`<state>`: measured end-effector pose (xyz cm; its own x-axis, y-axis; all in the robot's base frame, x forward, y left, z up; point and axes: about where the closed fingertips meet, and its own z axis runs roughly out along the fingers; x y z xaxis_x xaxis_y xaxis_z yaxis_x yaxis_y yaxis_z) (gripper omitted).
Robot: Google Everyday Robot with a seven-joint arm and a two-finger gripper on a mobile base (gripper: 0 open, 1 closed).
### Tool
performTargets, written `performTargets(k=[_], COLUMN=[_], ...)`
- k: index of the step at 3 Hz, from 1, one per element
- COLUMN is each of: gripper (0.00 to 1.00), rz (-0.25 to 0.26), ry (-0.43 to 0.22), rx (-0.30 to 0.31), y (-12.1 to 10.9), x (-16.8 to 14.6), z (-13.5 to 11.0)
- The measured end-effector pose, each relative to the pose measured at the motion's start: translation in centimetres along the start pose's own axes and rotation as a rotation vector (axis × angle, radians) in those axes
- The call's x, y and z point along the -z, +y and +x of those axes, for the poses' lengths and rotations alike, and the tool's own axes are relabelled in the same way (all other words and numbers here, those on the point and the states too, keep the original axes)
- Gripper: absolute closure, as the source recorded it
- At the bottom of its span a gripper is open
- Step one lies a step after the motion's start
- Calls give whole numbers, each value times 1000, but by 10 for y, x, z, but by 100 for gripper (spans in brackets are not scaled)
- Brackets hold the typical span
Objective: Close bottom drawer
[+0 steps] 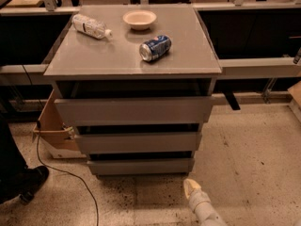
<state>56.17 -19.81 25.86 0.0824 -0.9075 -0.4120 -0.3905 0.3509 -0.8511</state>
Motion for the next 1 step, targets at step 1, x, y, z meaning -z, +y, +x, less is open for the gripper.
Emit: performTargets(k=[1], gripper=[83], rz=[5], ry=[2], rx=[0], y=[-2], x=[-2], z=[2])
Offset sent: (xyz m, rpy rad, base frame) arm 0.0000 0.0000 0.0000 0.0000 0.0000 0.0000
